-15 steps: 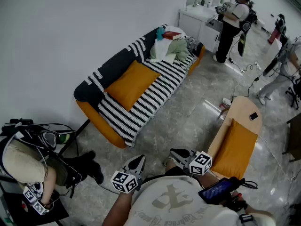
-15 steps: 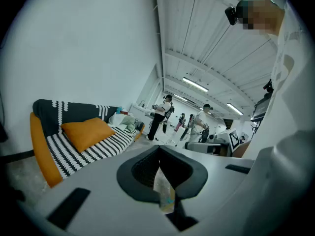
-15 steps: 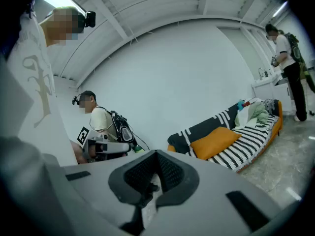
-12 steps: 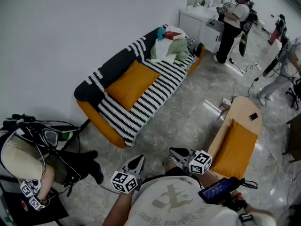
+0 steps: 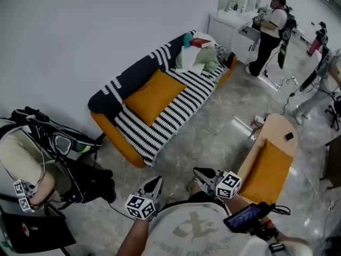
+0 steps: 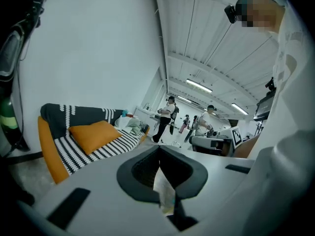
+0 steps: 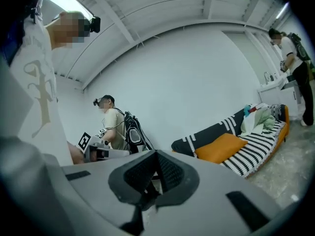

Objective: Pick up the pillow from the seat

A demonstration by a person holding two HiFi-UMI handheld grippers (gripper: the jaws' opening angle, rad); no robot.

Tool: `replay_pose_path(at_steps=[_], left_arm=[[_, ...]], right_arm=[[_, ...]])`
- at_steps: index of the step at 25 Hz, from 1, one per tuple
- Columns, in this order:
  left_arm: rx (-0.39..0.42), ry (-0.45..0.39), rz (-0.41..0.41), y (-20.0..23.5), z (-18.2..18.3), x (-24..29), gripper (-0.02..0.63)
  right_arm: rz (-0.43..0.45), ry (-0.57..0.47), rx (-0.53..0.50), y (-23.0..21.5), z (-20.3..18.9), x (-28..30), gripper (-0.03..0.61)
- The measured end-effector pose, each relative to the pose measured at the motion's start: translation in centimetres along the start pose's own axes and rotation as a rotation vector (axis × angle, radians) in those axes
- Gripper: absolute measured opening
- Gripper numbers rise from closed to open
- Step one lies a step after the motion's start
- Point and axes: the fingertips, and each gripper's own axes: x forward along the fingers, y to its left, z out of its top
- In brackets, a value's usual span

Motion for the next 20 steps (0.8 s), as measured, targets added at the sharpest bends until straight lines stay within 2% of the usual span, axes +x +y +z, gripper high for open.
replay_pose_path(at_steps=[6,11,20], left_arm=[[-0.017,0.011,-0.012,-1.3,-2.9,0.1,0.009],[-0.042,0.018,-0.015,-0.6,-3.5,0.8,0.009],[-0.063,0.011,0.005,-0.1,-0.9,1.9,0.009]], right_arm=[[-0.053,0.040,0.041,-0.1,-2.8,-2.3,0.012],[-0.090,0.072,0.062,-1.4,-3.3,-2.3,0.014],[-0.091,0.075,0.080,-4.7,0.2,-0.7,0.014]])
